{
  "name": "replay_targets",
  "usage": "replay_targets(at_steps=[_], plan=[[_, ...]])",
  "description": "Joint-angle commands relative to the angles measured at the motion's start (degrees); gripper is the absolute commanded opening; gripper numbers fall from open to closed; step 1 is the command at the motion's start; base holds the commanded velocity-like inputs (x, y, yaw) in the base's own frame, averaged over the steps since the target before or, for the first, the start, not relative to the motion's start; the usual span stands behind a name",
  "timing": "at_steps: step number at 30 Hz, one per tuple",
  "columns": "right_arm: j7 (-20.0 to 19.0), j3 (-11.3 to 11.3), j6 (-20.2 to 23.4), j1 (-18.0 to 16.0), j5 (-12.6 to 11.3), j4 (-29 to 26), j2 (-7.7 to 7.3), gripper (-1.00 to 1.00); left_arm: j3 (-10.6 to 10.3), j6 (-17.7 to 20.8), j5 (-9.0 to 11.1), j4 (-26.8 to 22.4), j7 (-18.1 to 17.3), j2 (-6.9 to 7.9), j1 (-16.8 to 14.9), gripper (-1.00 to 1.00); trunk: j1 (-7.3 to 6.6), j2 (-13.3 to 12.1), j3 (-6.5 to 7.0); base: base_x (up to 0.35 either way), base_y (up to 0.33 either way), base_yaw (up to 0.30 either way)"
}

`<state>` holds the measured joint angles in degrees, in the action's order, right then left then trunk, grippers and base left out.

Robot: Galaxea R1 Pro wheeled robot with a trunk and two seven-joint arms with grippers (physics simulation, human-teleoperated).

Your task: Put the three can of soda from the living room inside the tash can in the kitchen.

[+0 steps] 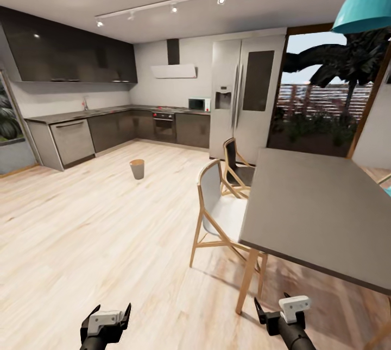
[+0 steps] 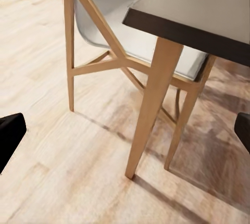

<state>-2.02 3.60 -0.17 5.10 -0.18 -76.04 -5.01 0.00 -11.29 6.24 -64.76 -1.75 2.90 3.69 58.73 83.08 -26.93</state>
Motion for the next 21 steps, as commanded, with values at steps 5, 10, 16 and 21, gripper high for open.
replay_targets(at_steps=[5,10,16,21], plan=[[0.0,0.0,0.0,0.0,0.0,0.1,0.00,1.00,0.0,0.0,0.0,0.0,-0.1,0.00,0.0,1.00,0.00,0.0,0.00,0.146,0.264,0.000],[0.0,0.0,0.0,0.0,0.0,0.4,0.00,1.00,-0.2,0.0,0.0,0.0,0.0,0.00,0.0,1.00,0.00,0.0,0.00,0.153,0.263,0.000],[0.0,0.0,0.0,-0.1,0.1,0.8,0.00,1.00,-0.3,0.0,0.0,0.0,-0.1,0.00,0.0,1.00,0.00,0.0,0.00,0.195,0.242,0.000],[0.0,0.0,0.0,-0.1,0.1,0.9,0.00,1.00,-0.3,0.0,0.0,0.0,-0.1,0.00,0.0,1.00,0.00,0.0,0.00,0.215,0.232,0.000]])
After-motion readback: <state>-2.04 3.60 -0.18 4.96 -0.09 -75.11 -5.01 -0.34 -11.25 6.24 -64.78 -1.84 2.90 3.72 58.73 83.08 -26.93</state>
